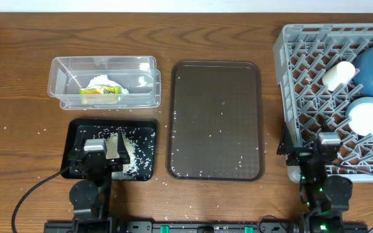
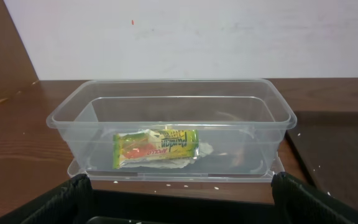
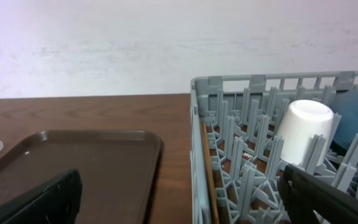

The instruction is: Sort waste into correct bins and load items into the dishwasher rack

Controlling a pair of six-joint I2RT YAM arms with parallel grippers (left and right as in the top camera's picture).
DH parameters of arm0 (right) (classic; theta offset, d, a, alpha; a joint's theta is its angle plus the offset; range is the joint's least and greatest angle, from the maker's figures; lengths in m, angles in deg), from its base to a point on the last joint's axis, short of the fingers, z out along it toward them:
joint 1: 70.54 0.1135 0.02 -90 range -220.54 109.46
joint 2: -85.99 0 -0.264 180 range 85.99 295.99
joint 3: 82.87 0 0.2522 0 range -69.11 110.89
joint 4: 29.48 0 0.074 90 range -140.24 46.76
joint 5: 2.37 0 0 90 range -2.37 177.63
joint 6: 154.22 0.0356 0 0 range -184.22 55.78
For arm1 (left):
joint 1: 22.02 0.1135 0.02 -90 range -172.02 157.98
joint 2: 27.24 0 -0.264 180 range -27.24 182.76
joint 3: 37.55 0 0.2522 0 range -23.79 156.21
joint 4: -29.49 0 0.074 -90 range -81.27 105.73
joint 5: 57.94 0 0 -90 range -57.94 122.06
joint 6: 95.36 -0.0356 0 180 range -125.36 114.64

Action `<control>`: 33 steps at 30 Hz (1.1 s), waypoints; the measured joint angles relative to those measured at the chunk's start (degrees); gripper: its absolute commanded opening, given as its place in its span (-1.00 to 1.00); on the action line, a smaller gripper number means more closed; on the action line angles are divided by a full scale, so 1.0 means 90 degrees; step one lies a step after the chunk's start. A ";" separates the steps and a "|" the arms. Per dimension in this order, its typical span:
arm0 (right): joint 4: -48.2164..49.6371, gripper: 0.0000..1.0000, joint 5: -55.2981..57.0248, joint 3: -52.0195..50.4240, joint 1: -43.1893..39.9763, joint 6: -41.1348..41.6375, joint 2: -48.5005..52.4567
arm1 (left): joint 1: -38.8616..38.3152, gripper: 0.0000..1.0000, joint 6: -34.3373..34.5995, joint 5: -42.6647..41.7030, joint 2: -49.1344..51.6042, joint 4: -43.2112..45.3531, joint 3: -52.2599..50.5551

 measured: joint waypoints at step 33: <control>-0.1583 0.98 0.0080 -0.0160 0.0000 -0.0238 -0.1581 | 0.0000 0.89 0.0000 0.0000 0.0005 -0.0002 0.0002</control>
